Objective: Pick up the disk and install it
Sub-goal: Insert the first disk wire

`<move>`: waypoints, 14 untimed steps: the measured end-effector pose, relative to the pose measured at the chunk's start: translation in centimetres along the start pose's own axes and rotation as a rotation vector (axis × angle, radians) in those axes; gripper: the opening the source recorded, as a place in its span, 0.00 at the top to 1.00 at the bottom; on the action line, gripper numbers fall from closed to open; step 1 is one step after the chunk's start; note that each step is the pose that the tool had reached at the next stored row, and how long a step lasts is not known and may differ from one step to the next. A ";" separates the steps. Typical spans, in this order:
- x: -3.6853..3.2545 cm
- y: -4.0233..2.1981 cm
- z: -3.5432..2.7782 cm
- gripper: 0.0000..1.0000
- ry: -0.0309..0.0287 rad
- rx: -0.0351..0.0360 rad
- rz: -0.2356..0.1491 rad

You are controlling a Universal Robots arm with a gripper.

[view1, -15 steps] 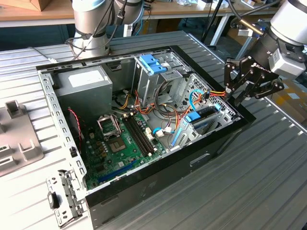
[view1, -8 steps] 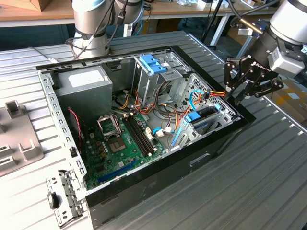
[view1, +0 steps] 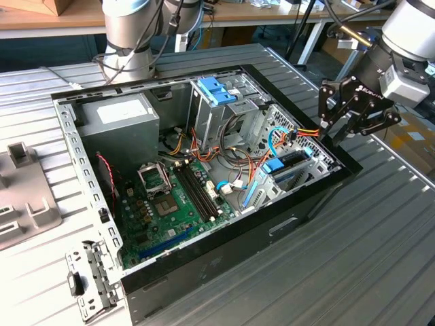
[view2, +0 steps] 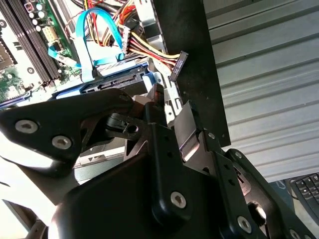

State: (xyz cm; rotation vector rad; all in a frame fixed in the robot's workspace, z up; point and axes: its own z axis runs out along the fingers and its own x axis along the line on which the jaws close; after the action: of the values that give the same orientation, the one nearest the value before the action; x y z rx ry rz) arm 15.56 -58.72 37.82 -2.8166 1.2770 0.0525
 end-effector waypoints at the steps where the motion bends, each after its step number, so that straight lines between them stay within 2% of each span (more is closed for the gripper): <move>1: 0.03 -0.08 0.01 0.64 0.0001 0.0000 0.000; 11: 0.43 -1.03 0.29 0.64 -0.0004 -0.0004 0.000; 14: 0.17 -1.41 0.39 0.64 -0.0003 -0.0005 0.000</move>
State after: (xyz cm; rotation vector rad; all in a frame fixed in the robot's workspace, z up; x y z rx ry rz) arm 16.72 -57.89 37.46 -2.8168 1.2775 0.0532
